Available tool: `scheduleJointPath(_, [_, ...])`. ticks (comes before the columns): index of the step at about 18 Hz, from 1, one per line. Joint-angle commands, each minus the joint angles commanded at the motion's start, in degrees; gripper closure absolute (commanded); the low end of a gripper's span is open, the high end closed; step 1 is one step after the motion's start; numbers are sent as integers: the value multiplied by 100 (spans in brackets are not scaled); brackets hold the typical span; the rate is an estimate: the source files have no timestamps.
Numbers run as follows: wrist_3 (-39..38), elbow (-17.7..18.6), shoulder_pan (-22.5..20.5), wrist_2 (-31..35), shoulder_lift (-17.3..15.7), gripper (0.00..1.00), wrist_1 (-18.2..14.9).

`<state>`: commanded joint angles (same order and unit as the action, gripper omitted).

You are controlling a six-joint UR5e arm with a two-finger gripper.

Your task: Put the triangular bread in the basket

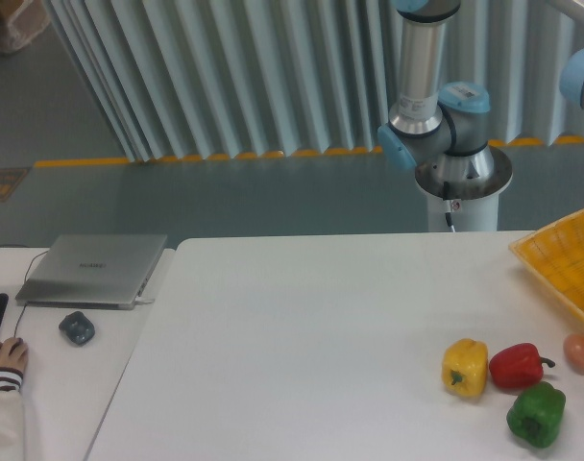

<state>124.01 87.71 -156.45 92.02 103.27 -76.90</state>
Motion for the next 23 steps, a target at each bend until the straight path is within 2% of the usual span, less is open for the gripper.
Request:
scheduleJointPath(3, [-52,0,-18,-297,-9,0,-17])
scheduleJointPath(5, [-595,9,0,-772,-17,0,-26])
scheduleJointPath(9, [-1405,0,307,-774,-35,0,-9])
scheduleJointPath(12, [-1670,-9,465,-774,-44,0,-9])
scheduleJointPath(16, [-1958,-35,746,-738,-35,0,26])
scheduleJointPath(18, [-2205,0,940,-704,0,0,280])
scheduleJointPath(23, [-2592,79,1555,140,149,0,650])
